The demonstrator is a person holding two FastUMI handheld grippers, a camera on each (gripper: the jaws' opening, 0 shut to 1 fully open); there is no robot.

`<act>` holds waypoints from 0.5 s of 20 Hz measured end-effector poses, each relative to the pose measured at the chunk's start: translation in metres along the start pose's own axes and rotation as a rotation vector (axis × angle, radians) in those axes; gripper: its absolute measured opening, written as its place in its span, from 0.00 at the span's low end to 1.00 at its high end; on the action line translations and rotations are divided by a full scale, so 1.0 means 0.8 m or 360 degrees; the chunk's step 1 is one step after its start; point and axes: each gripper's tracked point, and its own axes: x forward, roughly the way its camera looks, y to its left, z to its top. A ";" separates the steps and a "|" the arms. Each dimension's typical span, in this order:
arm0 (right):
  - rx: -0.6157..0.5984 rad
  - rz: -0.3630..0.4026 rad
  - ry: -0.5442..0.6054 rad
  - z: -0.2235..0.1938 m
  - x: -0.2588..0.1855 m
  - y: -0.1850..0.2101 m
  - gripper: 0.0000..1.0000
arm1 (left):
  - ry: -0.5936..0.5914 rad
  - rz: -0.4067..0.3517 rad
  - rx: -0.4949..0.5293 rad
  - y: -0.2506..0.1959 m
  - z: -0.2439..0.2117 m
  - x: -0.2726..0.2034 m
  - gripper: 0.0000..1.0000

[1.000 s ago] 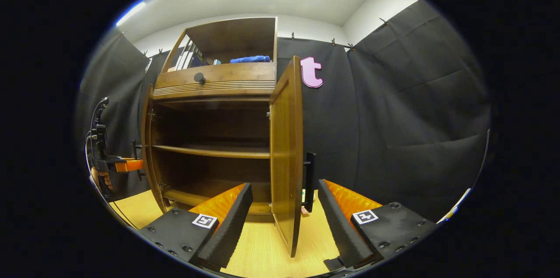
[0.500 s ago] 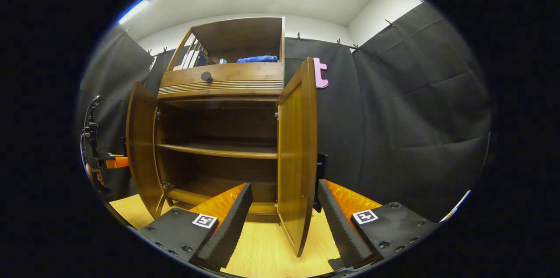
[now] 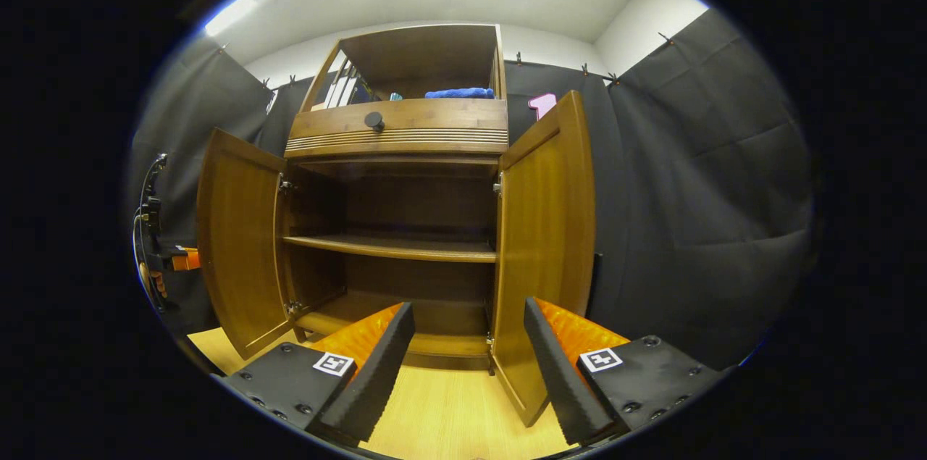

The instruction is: Open the right door of the double-door shoe cabinet with the right hand, and open the left door with the left hand.

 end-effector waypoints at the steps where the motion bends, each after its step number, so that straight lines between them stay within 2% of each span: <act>1: 0.0004 0.0000 0.0002 -0.001 0.002 0.002 0.98 | -0.0003 -0.0022 -0.0006 0.002 0.001 -0.002 0.00; 3: 0.0015 0.0004 0.0008 -0.003 0.007 0.008 0.98 | -0.0004 -0.0056 -0.0013 0.004 0.001 -0.002 0.00; 10: 0.0029 0.0035 0.0016 -0.006 0.017 0.026 0.98 | 0.0078 -0.0033 -0.0099 0.039 -0.027 -0.009 0.00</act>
